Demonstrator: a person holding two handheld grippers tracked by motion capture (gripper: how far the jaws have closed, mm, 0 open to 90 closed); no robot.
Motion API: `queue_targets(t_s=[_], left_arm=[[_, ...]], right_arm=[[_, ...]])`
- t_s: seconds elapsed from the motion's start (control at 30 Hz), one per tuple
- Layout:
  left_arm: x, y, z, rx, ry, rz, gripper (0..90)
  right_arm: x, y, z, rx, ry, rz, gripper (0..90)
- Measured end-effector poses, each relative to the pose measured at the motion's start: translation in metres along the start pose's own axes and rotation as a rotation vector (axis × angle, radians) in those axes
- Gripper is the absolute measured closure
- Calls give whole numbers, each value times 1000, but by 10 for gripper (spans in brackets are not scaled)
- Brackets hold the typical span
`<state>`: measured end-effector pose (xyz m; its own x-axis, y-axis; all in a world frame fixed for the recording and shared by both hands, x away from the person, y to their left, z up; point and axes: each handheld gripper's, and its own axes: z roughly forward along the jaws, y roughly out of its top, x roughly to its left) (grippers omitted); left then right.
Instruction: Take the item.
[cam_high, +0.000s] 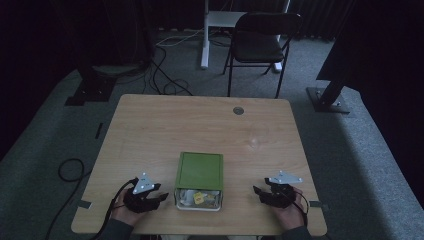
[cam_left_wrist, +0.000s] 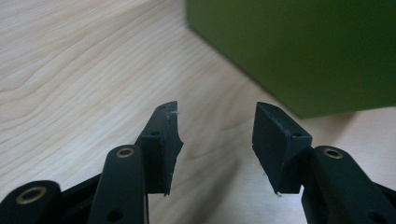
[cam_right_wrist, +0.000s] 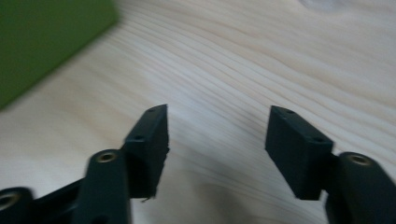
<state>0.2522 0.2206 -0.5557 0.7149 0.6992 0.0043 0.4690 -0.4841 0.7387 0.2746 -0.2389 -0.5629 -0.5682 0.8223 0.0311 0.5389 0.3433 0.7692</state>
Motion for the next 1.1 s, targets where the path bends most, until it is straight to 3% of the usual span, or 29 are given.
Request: queue_targets(t_s=[0.1,0.23,0.3,0.33,0.4,0.47,0.6,0.67,0.73,0.87,1.1], left_arm=[[-6,0,-3,-15,-24,13,537],[-8,3,0,-8,-27,28,548],[-8,3,0,-7,-26,28,548],[-8,3,0,-10,-25,30,547],[-8,3,0,-11,-23,29,547],[-7,3,0,-12,-22,27,546],[-7,4,1,-12,-20,29,546],[-7,4,1,-12,-20,30,546],[-7,3,2,-12,-17,30,546],[-7,3,2,-11,-16,28,546],[-7,3,2,-10,-12,28,546]], right_arm=[[16,6,-8,-32,83,-57,513],[40,14,-17,-63,167,-134,607],[46,16,-20,-74,193,-145,629],[56,19,-25,-84,248,-158,670],[64,21,-29,-98,289,-172,703],[67,22,-30,-101,304,-174,718],[83,27,-37,-123,396,-207,769],[87,29,-39,-127,414,-214,779],[98,33,-42,-136,465,-248,804],[110,38,-40,-135,498,-274,820],[122,44,-21,-108,509,-265,848]])
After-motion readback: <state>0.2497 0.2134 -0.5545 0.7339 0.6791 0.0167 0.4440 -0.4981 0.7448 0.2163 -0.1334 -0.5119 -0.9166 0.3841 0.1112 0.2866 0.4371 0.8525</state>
